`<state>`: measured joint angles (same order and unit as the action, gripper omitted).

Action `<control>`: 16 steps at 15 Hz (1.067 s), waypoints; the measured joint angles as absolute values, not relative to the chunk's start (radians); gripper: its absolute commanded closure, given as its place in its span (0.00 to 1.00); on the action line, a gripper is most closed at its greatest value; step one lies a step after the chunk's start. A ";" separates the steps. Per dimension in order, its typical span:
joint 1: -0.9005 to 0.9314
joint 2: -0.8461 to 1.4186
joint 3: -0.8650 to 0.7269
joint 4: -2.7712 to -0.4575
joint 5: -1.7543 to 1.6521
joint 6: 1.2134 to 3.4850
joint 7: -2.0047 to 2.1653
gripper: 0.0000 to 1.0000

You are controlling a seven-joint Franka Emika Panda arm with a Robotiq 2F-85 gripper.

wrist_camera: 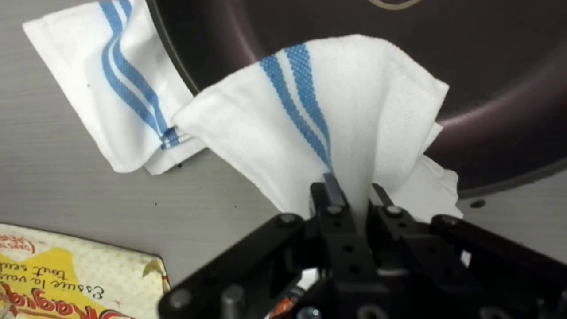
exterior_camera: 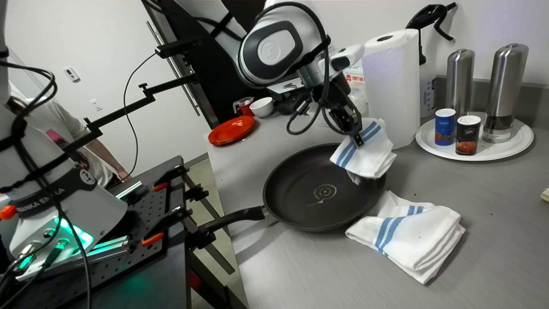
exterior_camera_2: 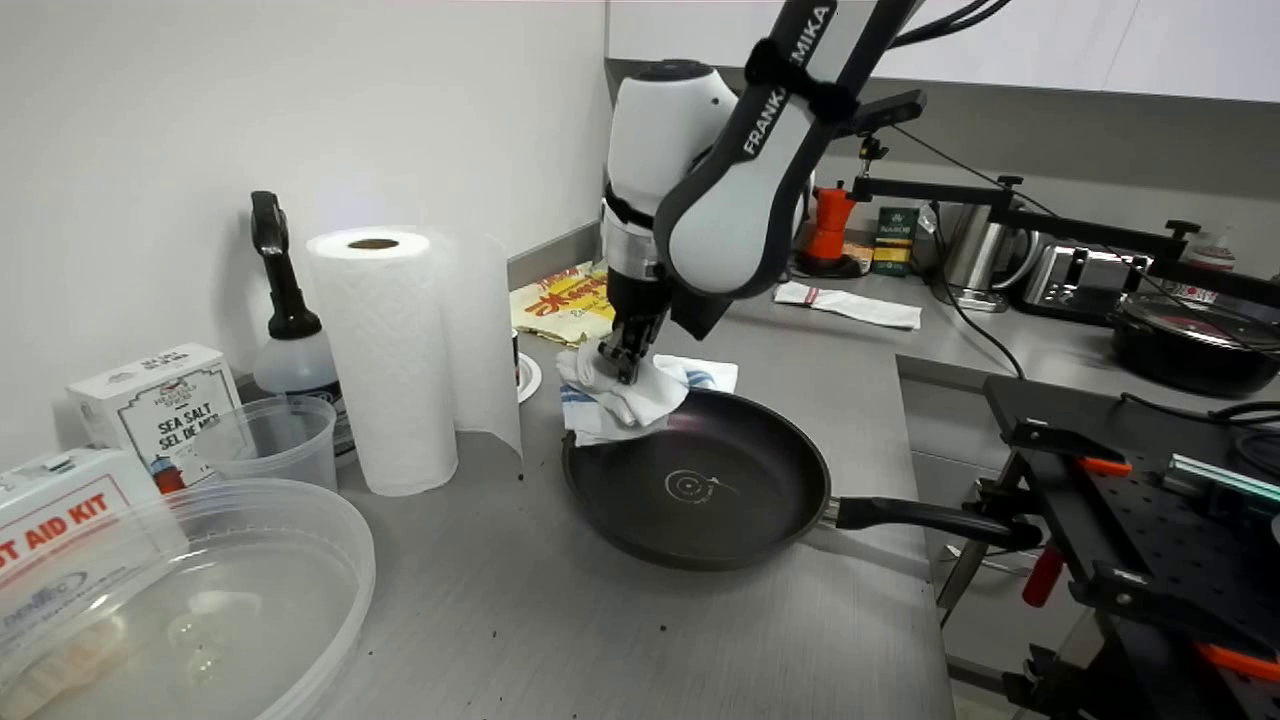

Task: Pick the cloth and wipe the pan

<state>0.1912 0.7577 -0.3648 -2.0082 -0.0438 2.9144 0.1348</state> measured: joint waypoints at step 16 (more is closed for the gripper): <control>-0.045 0.450 0.156 -2.028 0.350 2.326 -0.041 0.97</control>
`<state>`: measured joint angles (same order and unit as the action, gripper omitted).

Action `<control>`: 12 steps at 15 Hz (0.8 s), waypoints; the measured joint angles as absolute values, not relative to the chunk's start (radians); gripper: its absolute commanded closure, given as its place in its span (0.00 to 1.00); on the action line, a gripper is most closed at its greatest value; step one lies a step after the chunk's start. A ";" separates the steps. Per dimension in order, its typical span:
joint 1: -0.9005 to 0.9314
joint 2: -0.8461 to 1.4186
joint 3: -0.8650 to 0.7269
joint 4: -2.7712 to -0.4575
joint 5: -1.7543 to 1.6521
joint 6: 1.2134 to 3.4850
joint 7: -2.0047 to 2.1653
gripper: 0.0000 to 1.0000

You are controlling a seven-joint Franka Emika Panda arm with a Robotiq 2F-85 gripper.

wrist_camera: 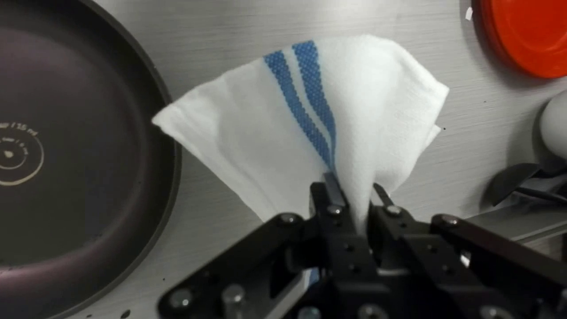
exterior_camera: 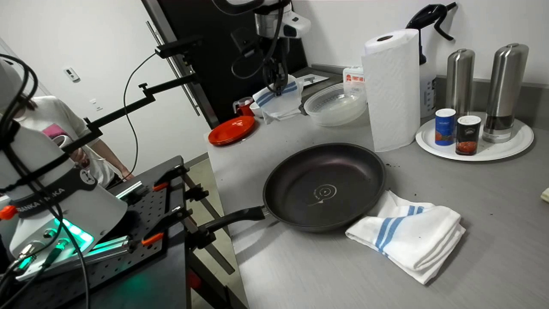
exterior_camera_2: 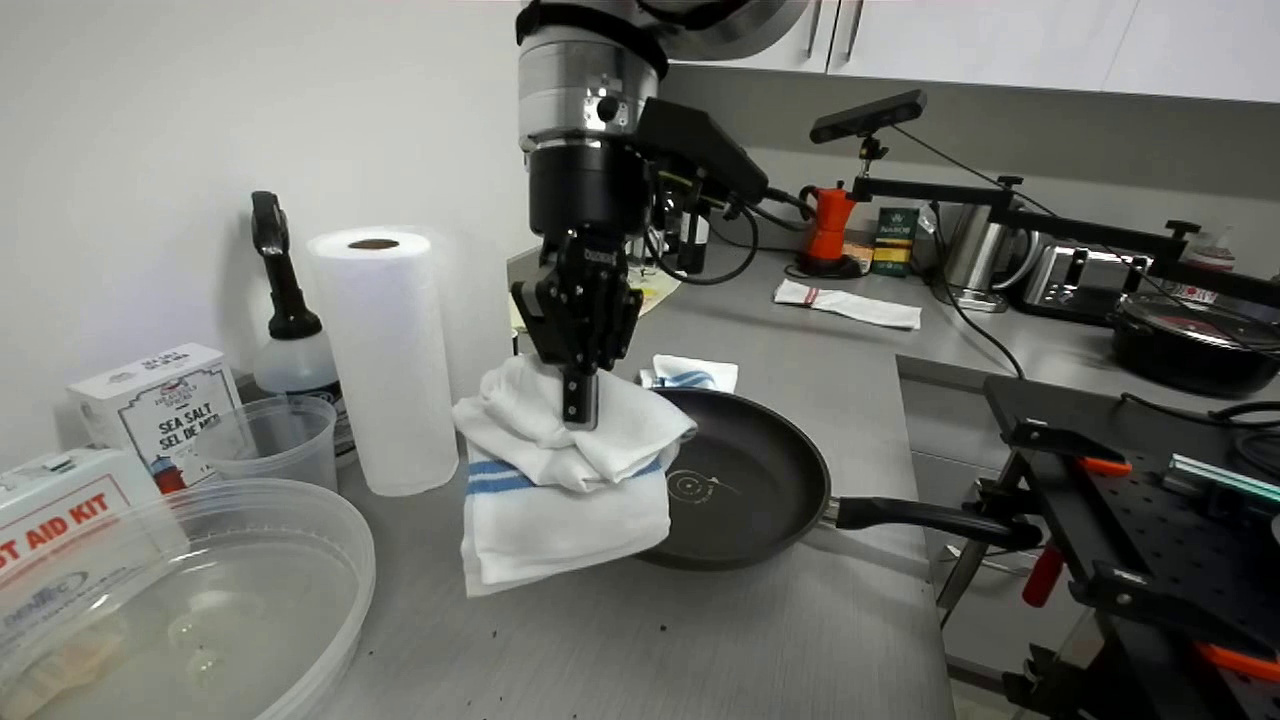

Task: Pick the cloth and wipe the pan

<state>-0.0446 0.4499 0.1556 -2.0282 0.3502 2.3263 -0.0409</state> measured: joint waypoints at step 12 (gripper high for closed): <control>0.039 0.529 0.213 -2.173 0.343 2.569 -0.176 0.97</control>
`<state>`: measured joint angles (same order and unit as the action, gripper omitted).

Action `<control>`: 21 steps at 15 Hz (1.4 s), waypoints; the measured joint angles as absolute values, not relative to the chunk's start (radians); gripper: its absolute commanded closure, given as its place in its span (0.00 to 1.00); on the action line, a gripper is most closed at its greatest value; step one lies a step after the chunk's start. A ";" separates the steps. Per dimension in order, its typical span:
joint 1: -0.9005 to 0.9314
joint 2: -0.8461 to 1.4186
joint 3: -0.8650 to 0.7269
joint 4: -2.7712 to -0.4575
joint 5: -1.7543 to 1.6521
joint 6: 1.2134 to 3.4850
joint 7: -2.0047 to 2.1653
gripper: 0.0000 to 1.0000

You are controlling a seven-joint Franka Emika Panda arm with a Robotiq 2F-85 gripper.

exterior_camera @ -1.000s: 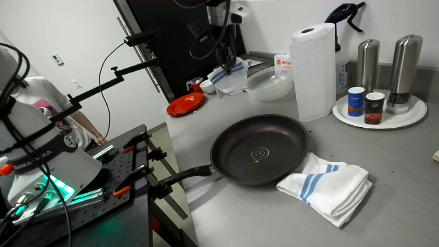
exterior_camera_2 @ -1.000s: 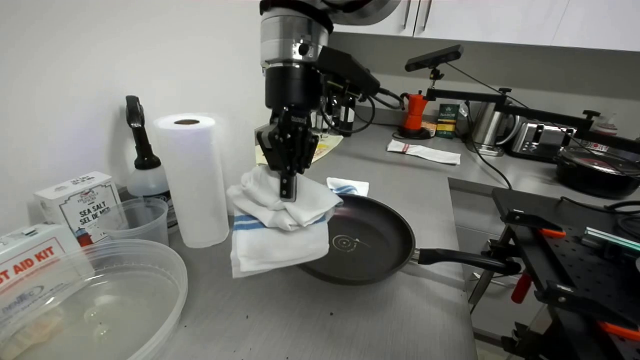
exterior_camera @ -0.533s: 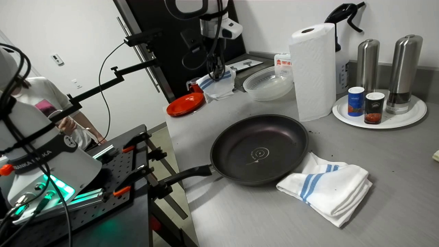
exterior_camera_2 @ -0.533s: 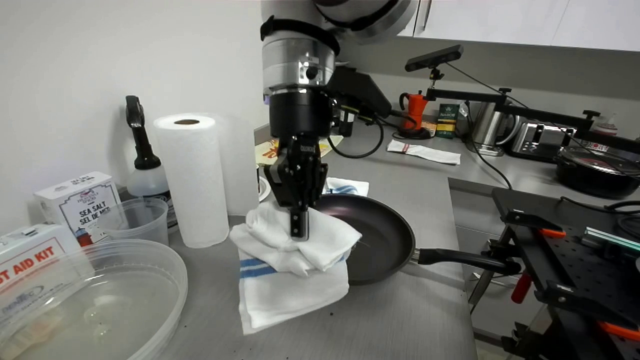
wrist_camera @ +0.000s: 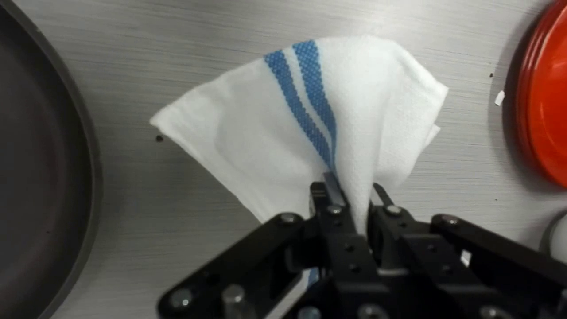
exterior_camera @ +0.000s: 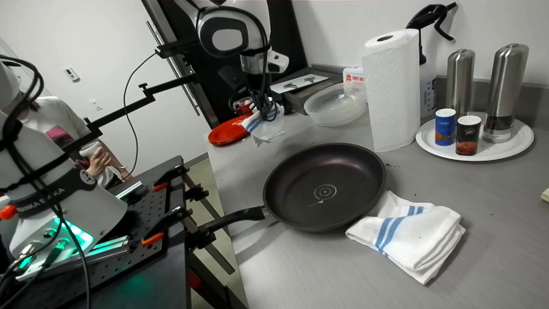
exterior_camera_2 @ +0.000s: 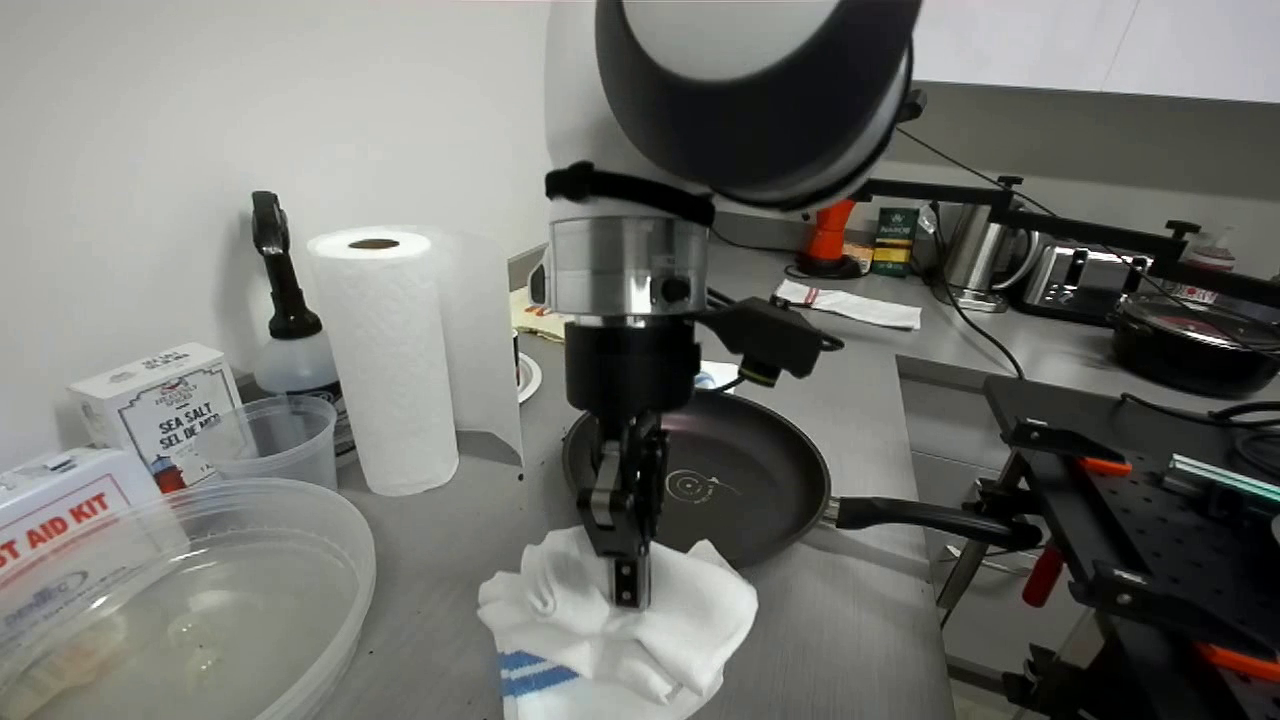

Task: Pick the cloth and wipe the pan

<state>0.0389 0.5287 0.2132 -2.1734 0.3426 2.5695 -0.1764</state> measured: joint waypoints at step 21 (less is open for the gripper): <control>0.235 0.679 0.061 -2.231 0.033 2.886 0.008 0.97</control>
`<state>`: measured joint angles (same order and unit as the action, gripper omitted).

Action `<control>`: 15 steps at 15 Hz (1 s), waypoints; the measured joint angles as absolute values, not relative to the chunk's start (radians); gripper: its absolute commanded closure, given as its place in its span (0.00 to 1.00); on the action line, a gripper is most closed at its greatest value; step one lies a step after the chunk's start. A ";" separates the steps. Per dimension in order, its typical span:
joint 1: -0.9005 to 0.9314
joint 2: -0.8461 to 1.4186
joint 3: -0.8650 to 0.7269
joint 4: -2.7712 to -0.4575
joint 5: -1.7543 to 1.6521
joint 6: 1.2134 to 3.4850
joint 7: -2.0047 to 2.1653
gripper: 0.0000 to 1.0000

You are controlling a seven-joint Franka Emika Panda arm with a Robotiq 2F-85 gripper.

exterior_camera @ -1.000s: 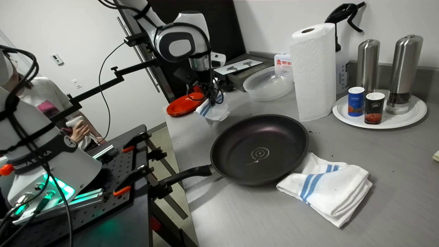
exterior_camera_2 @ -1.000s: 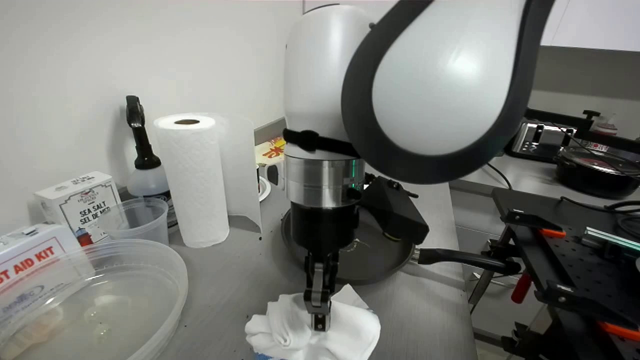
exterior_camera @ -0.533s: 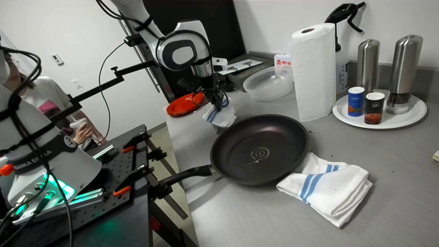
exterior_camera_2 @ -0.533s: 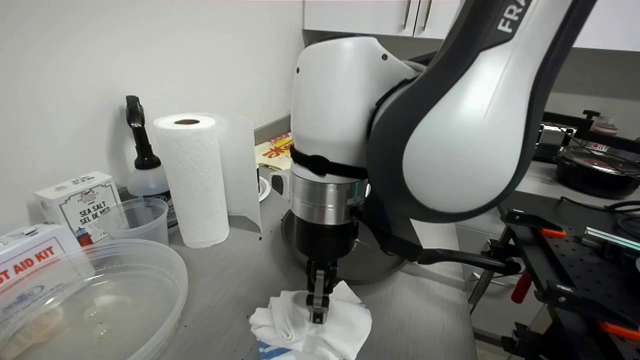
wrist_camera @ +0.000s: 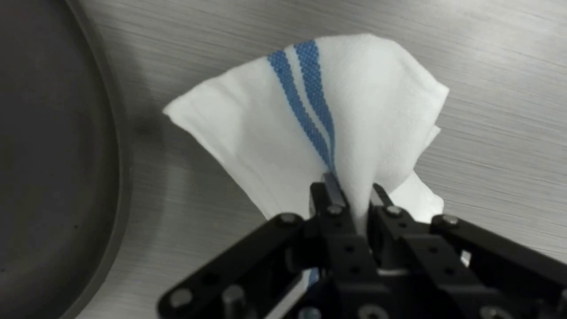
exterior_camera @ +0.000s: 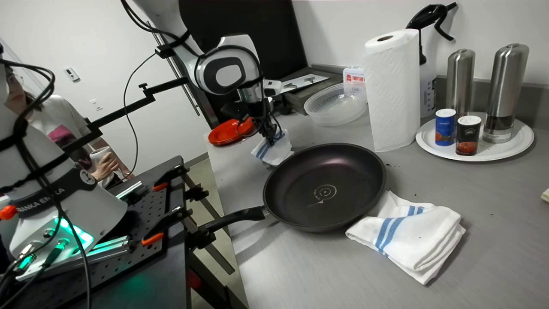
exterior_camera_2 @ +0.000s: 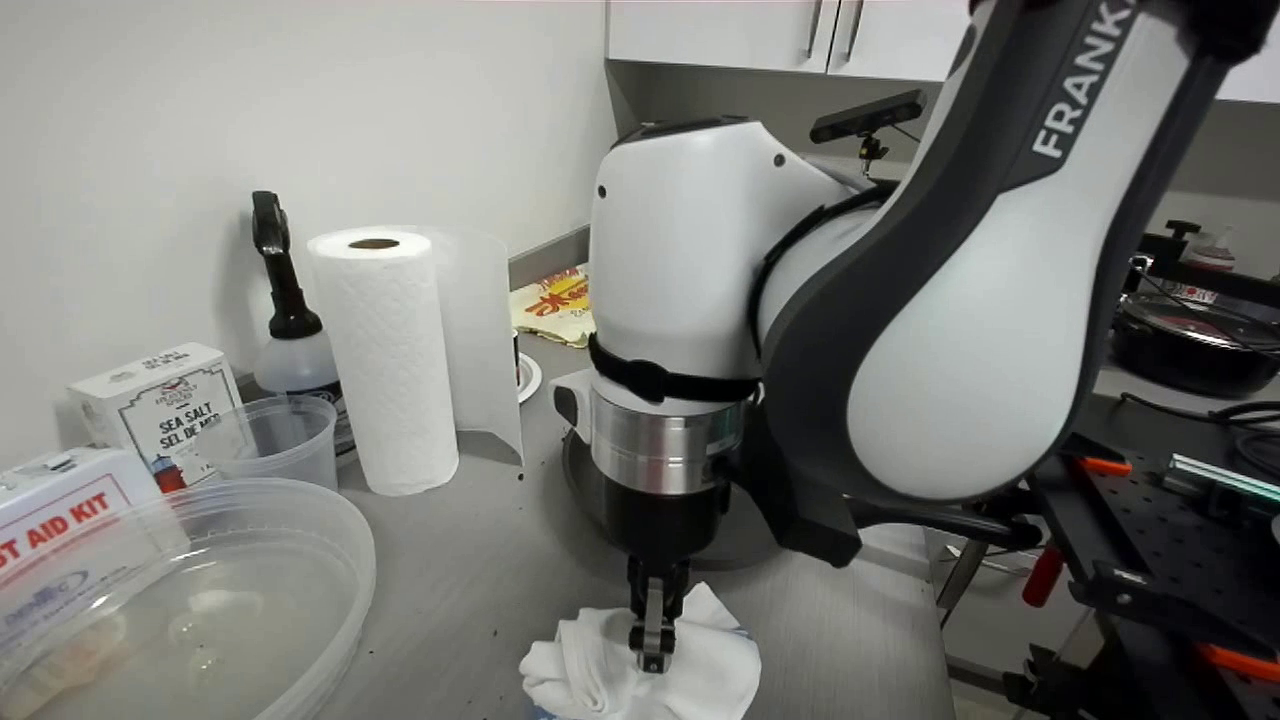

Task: Pick the cloth and wipe the pan

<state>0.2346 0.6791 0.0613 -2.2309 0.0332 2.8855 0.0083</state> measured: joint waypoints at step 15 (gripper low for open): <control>0.177 0.607 0.132 -2.183 0.038 2.560 0.018 0.00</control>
